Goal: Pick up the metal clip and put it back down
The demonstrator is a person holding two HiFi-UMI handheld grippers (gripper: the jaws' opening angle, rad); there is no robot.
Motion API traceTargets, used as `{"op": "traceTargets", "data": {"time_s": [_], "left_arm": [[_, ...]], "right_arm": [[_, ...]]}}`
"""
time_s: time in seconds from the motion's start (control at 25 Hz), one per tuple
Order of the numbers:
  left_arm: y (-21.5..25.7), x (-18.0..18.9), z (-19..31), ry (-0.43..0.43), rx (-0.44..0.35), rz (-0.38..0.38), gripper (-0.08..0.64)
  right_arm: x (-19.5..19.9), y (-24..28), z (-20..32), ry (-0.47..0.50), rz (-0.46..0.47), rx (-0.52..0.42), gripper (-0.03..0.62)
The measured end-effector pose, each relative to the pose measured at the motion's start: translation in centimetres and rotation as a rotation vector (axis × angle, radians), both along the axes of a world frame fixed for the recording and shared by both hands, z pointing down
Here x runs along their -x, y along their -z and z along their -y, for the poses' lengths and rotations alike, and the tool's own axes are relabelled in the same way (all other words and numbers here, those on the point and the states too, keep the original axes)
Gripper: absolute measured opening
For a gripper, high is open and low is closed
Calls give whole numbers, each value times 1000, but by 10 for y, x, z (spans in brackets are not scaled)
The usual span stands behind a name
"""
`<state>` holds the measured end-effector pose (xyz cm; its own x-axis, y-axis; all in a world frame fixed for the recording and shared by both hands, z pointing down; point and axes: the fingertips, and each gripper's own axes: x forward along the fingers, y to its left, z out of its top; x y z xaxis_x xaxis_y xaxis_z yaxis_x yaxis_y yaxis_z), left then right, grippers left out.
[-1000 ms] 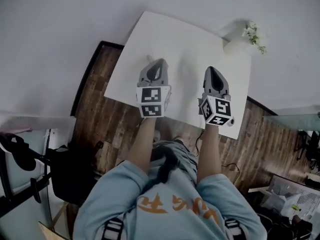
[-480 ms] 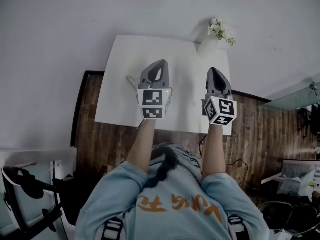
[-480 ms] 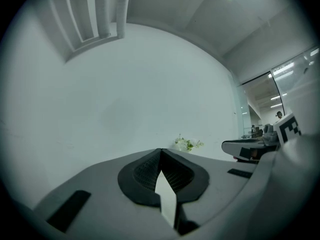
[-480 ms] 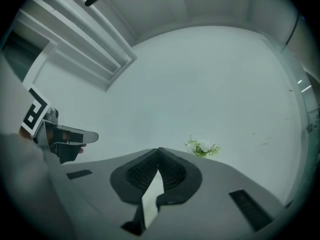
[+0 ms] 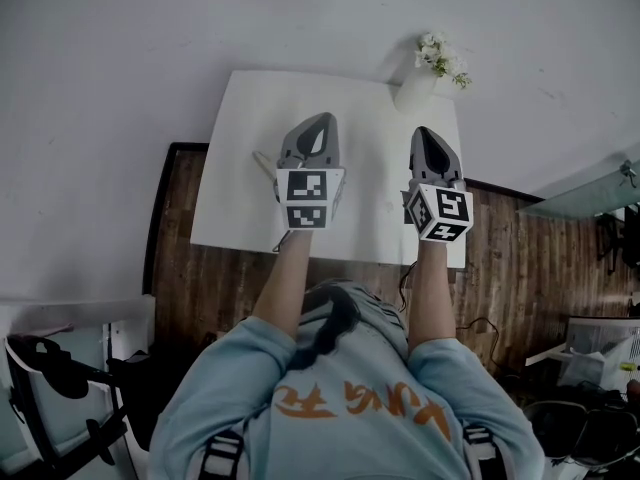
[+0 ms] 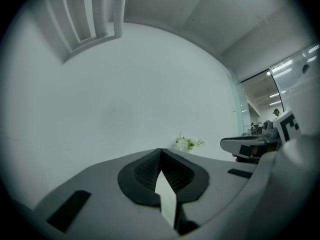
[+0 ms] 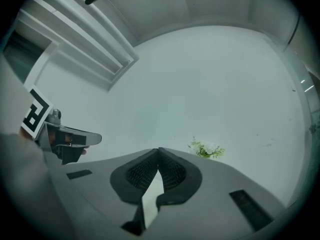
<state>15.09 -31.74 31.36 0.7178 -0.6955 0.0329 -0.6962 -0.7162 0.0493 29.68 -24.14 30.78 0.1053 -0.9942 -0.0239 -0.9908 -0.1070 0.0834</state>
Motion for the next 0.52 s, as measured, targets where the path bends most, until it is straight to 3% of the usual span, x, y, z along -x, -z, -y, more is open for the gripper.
{"op": "traceTargets", "data": {"time_s": [0.52], "left_arm": [[-7, 4, 3, 4, 27, 5, 20]], "right_arm": [[1, -4, 1, 3, 1, 3, 12]]}}
